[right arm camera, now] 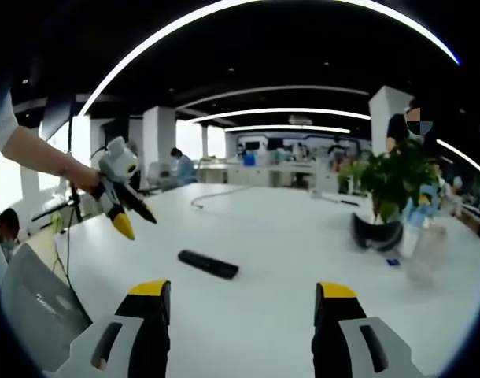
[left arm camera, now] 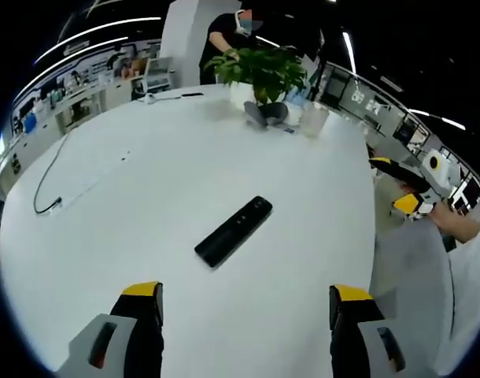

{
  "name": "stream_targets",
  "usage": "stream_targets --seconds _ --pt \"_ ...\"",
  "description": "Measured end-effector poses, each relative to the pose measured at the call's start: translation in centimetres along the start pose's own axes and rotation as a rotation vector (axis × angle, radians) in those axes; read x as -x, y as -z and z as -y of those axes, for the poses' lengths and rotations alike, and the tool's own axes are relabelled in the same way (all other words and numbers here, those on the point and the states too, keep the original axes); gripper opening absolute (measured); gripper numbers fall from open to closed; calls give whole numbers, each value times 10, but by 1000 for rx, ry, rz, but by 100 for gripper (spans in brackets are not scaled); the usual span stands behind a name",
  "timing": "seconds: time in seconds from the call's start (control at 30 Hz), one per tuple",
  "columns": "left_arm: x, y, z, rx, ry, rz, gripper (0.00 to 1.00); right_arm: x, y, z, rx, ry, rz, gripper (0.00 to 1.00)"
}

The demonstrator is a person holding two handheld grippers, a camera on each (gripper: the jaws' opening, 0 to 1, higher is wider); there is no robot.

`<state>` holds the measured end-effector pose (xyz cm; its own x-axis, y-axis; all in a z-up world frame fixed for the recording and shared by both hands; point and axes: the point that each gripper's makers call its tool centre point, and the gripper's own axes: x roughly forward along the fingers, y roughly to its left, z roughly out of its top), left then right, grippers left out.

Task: Press the specified remote control buttons in sequence, fully releasing each button before pressing the next.

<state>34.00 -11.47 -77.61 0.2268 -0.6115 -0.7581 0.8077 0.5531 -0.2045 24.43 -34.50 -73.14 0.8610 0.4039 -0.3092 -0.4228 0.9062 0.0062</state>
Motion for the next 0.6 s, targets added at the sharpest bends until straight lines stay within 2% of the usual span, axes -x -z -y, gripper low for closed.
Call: stream_targets --seconds 0.2,0.6 --pt "-12 -1 -10 -101 -13 -60 86 0 2 0 9 3 -11 72" --pt "-37 -16 -18 -140 29 -106 81 0 3 2 -18 4 -6 69"
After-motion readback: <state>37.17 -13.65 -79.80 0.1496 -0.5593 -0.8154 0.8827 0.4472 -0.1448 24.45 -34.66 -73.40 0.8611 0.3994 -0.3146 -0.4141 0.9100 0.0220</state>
